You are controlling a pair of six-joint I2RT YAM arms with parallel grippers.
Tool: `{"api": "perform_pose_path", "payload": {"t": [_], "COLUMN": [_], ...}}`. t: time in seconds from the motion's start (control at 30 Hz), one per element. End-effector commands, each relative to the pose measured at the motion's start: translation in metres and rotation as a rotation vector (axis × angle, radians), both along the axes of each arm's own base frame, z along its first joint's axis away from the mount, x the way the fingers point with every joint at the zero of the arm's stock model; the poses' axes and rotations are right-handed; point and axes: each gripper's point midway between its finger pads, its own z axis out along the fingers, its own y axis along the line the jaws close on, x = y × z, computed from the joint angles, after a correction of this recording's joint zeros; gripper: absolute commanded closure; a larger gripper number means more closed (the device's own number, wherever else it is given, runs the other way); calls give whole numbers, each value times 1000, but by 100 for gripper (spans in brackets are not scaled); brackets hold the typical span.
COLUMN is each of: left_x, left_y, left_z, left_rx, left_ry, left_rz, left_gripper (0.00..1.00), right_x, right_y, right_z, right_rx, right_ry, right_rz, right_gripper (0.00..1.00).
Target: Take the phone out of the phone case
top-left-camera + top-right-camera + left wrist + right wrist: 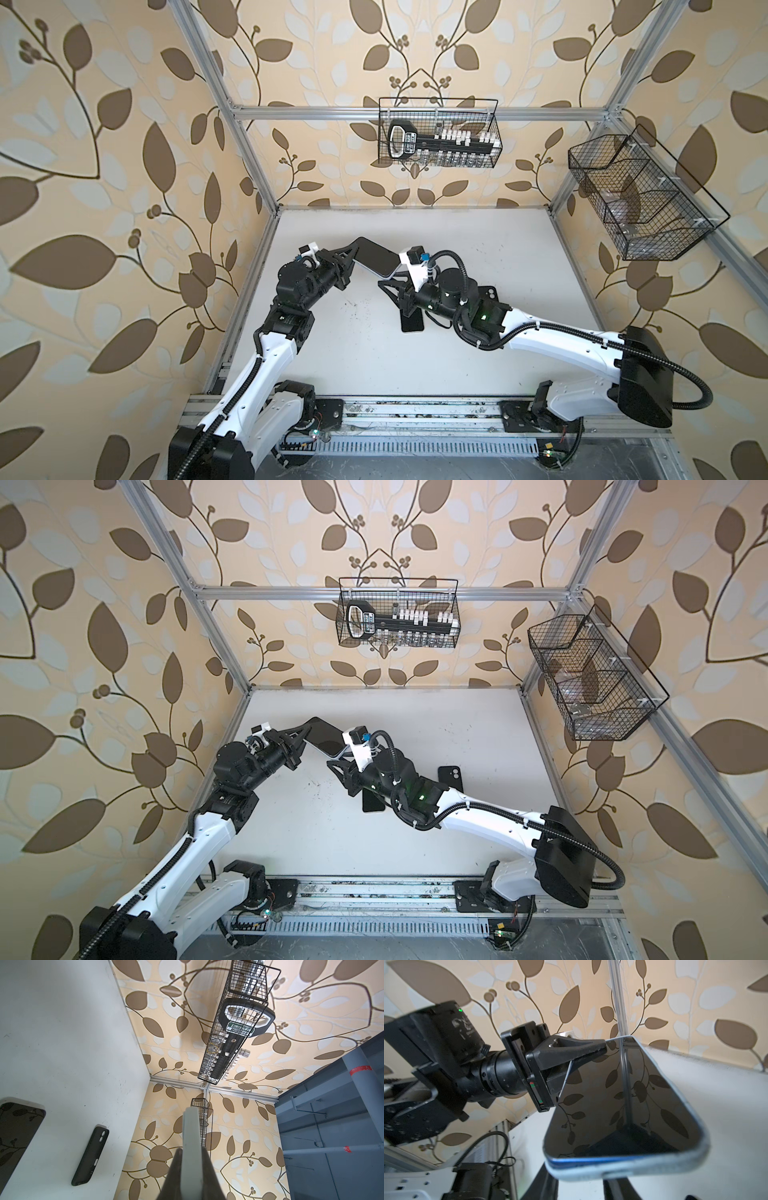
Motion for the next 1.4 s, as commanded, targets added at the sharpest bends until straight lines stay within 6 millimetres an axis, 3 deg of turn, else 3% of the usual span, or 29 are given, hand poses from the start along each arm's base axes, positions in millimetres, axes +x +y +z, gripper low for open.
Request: {"api": "perform_pose_path", "payload": {"t": [0.0, 0.23, 0.47, 0.6, 0.9, 1.33, 1.37], "left_x": [-12, 1, 2, -4, -41, -54, -55], "left_y": [-13, -33, -59, -71, -82, -84, -84], "left_z": [58, 75, 101, 105, 87, 79, 78], "left_rx": [41, 195, 336, 416, 508, 495, 493], "left_ry": [-206, -327, -518, -607, -754, -776, -778], "left_rz": [-95, -219, -429, -555, -837, -878, -881], "left_gripper": [100, 100, 100, 100, 100, 100, 100], "right_x": [2, -23, -48, -52, -57, -58, -58], "right_y": [-23, -56, -85, -92, -81, -42, -38], "right_z": [0, -2, 19, 20, 26, 7, 12], "right_rx": [21, -20, -12, -58, -80, -237, -242], "right_ry": [45, 105, 128, 146, 151, 155, 142], "right_rz": [4, 137, 306, 348, 450, 554, 565], "right_gripper": [53, 35, 31, 31, 31, 32, 32]}}
